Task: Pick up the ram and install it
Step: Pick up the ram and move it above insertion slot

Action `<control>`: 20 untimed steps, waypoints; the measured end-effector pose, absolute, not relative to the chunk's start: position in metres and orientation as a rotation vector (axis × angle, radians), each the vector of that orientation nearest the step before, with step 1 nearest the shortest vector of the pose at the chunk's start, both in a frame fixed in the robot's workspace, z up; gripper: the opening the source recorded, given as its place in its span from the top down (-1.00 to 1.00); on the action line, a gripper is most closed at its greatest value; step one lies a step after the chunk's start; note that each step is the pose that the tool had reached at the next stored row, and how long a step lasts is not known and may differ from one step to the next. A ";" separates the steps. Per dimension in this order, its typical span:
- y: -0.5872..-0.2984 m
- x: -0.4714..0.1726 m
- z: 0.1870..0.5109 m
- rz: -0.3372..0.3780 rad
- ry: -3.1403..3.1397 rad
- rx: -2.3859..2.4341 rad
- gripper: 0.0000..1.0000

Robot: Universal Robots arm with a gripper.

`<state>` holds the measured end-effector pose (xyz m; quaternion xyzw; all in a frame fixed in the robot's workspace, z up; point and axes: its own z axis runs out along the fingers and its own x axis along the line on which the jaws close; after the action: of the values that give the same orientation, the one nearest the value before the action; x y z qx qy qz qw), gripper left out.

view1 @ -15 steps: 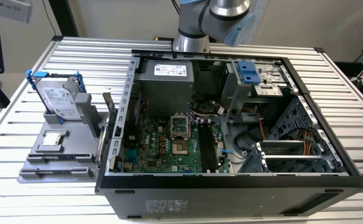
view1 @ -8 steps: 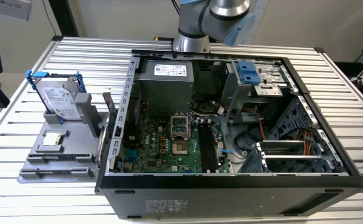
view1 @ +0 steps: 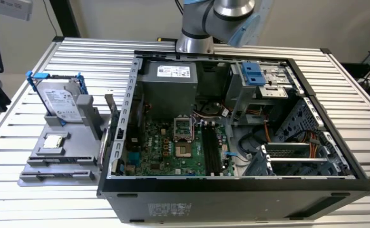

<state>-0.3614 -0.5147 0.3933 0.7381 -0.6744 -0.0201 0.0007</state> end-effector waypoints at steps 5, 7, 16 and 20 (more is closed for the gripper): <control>-0.515 -0.361 0.393 -0.063 -2.115 2.320 -1.00; -0.515 -0.361 0.393 -0.063 -2.114 2.321 -1.00; -0.514 -0.361 0.383 -0.073 -2.178 2.272 -1.00; -0.514 -0.361 0.380 -0.096 -2.192 2.278 -1.00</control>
<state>-0.3613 -0.5139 0.3795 0.7201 -0.6931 -0.0304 -0.0107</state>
